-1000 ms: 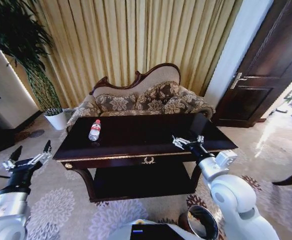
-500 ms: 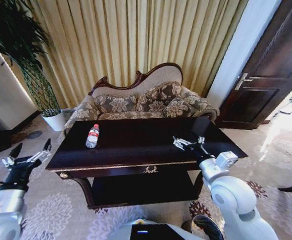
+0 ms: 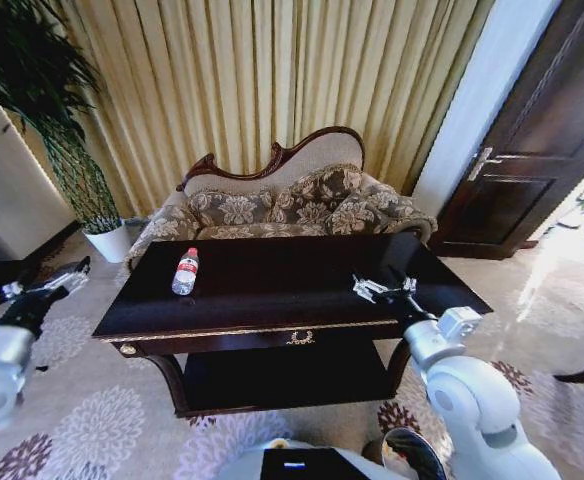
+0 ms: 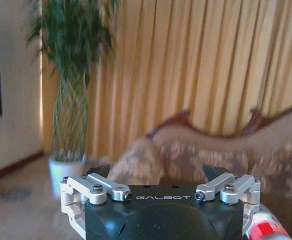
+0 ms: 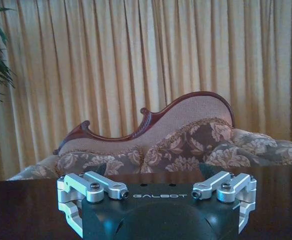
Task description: Move to the front of the table and place the trash on the table into the trash bin.
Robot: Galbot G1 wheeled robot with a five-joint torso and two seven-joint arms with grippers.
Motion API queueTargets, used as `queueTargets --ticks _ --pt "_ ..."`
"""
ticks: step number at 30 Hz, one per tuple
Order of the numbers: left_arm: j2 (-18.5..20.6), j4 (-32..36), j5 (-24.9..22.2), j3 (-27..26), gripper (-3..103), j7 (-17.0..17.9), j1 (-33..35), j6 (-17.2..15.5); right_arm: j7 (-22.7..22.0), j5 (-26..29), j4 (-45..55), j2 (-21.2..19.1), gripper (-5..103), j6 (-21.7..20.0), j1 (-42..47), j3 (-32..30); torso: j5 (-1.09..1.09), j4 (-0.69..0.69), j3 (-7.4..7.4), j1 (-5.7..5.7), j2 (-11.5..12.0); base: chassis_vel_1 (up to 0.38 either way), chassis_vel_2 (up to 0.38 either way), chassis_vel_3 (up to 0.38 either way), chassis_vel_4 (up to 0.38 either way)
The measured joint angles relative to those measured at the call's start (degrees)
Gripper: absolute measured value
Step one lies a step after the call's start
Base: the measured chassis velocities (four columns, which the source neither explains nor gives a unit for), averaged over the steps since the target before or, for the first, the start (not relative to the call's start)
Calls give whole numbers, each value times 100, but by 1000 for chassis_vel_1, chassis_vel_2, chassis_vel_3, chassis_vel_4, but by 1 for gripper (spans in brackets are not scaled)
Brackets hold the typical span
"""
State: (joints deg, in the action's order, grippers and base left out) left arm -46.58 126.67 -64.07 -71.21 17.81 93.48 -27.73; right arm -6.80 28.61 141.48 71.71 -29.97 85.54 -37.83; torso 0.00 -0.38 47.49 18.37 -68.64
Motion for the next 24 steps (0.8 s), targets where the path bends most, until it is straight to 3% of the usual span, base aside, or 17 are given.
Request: queueTargets --ticks 2,6,7,8,10,12,16,18,22,24 --pt "175 145 -396 9 100 388 -179 -486 0 -81 -24 60 100 6 55 -8 1 0 0 0 0 0 0 0 0" --pt "307 182 -479 -28 100 427 -260 -752 0 -166 -67 119 100 16 100 -8 1 0 0 0 0 0 0 0 0" --pt "367 145 -487 -79 100 152 -257 -723 0 -196 -94 143 100 20 109 -6 1 1 0 0 0 0 0 0 0" --pt "367 145 -487 -79 100 152 -257 -723 0 -196 -94 143 100 20 109 -6 1 1 0 0 0 0 0 0 0" --pt "447 -55 -371 -132 100 -731 -238 -463 0 -220 -137 150 100 22 106 -3 -1 2 0 0 0 0 0 0 0" --pt "513 -146 -363 -130 100 -898 -284 -415 0 -225 -153 144 100 23 104 -3 -1 2 0 0 0 0 0 0 0" --pt "674 -269 -532 -108 100 -757 -489 -608 0 -242 -183 132 100 24 125 -9 0 1 0 0 0 0 0 0 0" --pt "870 -424 -960 -122 100 -630 -732 -1081 0 -279 -222 136 100 35 152 -14 0 0 0 0 0 0 0 0 0" --pt "982 -604 -1186 -96 100 -652 -867 -1273 0 -314 -249 143 100 40 168 -13 0 1 0 0 0 0 0 0 0" --pt "1130 -889 -1546 22 100 -715 -1063 -1341 0 -346 -287 146 100 42 182 7 -1 0 0 0 0 0 0 0 0"
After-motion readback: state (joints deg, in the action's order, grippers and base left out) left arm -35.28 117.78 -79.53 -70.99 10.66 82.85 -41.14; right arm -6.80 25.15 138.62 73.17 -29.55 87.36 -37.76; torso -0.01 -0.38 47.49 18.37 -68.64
